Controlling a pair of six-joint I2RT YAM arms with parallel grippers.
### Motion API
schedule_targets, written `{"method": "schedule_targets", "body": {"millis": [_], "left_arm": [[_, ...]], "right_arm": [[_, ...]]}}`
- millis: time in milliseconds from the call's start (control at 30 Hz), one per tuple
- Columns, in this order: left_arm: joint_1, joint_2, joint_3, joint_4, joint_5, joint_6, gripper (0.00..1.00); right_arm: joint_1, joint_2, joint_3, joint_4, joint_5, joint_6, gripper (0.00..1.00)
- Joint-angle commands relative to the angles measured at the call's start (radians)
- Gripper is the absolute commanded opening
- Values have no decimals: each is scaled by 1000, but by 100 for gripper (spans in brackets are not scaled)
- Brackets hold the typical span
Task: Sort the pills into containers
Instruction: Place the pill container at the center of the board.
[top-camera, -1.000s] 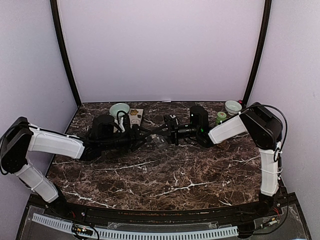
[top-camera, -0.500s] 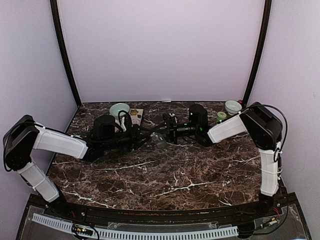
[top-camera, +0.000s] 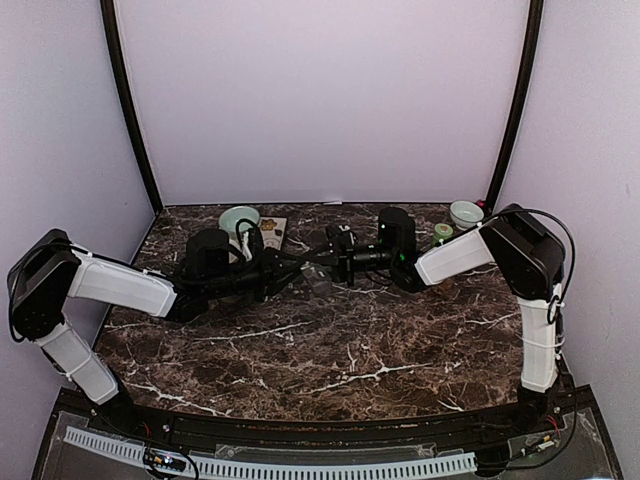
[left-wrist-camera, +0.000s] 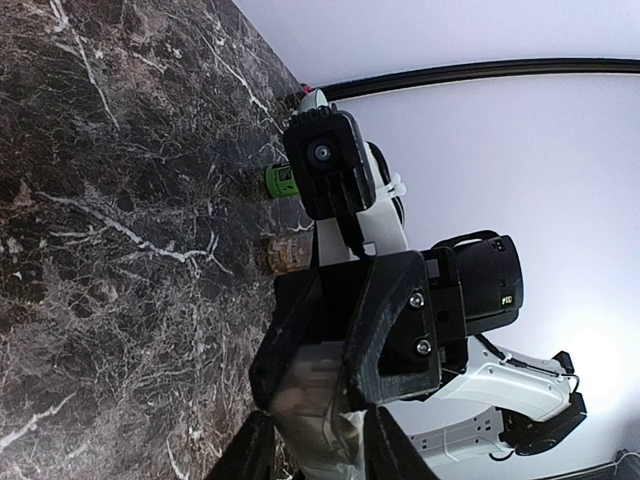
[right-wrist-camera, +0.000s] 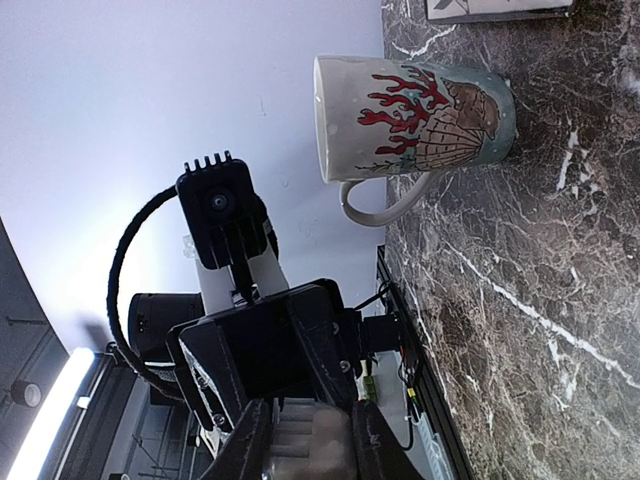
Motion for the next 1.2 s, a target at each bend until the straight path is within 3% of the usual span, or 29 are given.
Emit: {"method": "schedule_targets", "body": {"millis": [0, 333, 533, 900, 1167], "left_arm": [[-5, 9, 7, 17, 21, -1, 35], [-2, 12, 9, 11, 50, 19, 37], [-1, 15, 15, 10, 55, 33, 29], [-2, 12, 9, 18, 53, 49, 2], [-1, 5, 3, 11, 47, 50, 2]], "right_arm": [[36, 5, 35, 96, -12, 24, 25], [47, 8, 31, 119, -26, 42, 26], [61, 13, 37, 109, -42, 43, 27], [68, 7, 33, 70, -48, 19, 27], [66, -3, 26, 50, -40, -7, 38]]}}
